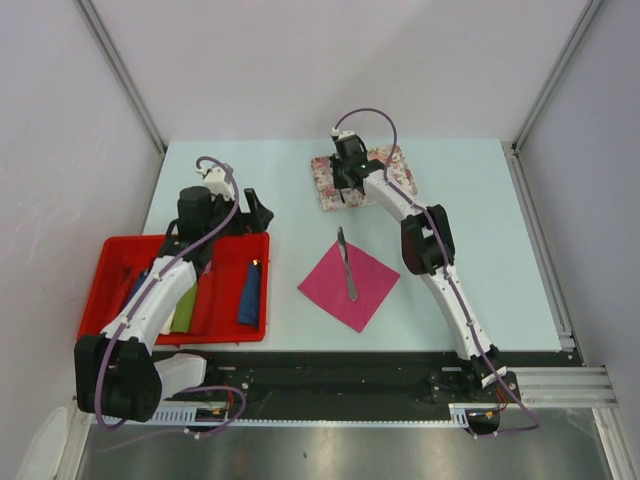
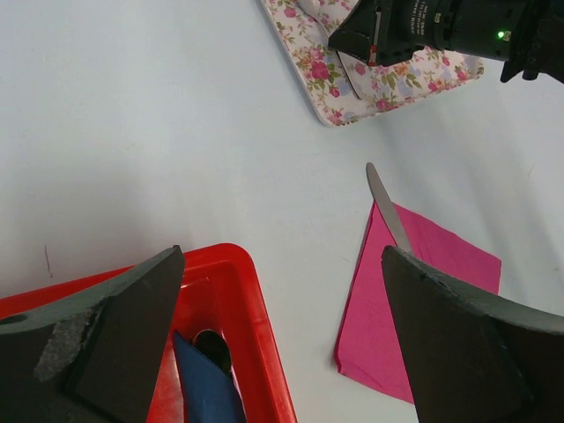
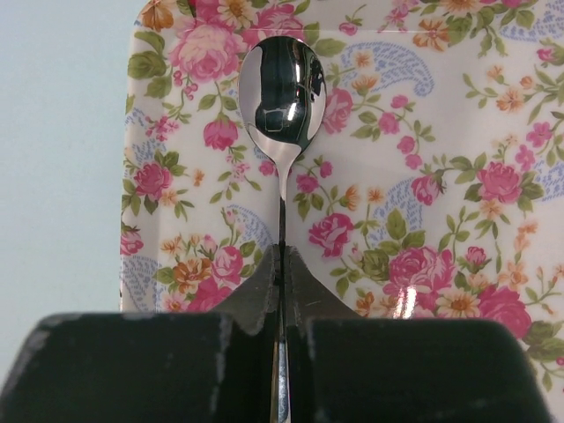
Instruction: Place the utensils on the paper napkin and roll it up
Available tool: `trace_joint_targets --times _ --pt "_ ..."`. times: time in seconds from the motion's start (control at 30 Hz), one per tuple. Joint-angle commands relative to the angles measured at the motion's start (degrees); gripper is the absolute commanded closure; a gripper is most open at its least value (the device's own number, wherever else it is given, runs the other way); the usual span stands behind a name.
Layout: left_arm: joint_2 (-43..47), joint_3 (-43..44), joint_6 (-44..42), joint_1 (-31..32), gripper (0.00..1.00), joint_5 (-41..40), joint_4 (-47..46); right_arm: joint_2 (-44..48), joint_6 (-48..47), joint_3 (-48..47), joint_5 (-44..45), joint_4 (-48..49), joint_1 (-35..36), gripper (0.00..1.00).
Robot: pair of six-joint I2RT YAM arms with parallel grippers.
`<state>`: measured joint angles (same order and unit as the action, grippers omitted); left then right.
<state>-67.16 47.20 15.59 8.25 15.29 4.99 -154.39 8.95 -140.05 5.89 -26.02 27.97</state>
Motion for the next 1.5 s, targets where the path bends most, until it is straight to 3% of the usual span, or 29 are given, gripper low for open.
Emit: trace_joint_targets --times 0.0,0.3,0.53,0.63,0.8,1.03,1.23,1.47 --pt "0.8 2.0 0.5 -0.5 0.0 0.4 -1.1 0.0 -0.4 1.3 -2.3 -3.9 -1.3 1.0" --pt "0.0 4.7 -0.6 -1.0 0.0 -0.1 -1.6 7.8 -1.8 1.6 -2.8 6.1 -1.9 1.0" --pt "5.4 1.2 -1.7 -1.0 0.0 0.0 -9.2 19.1 0.8 11.9 -4.9 4.9 -2.4 1.0" --pt "6.7 0.9 -2.1 -1.0 0.0 0.1 -9.3 25.3 2.9 18.6 -7.5 2.6 -2.5 1.0" --pt "8.9 -0.5 -2.0 -1.0 0.0 4.3 -7.7 38.3 7.2 40.0 -10.7 1.1 -1.7 1.0" --pt "16.1 -7.7 2.1 -1.0 0.0 7.3 -7.8 56.4 11.7 67.4 -12.9 6.9 2.2 1.0" --pt "19.2 -10.5 2.2 -1.0 0.0 11.9 -5.6 62.9 15.3 79.6 -12.0 12.4 5.6 1.0" --pt "20.1 -12.4 -1.6 1.1 0.0 12.8 -3.3 63.1 18.5 83.9 -8.6 17.6 8.3 1.0"
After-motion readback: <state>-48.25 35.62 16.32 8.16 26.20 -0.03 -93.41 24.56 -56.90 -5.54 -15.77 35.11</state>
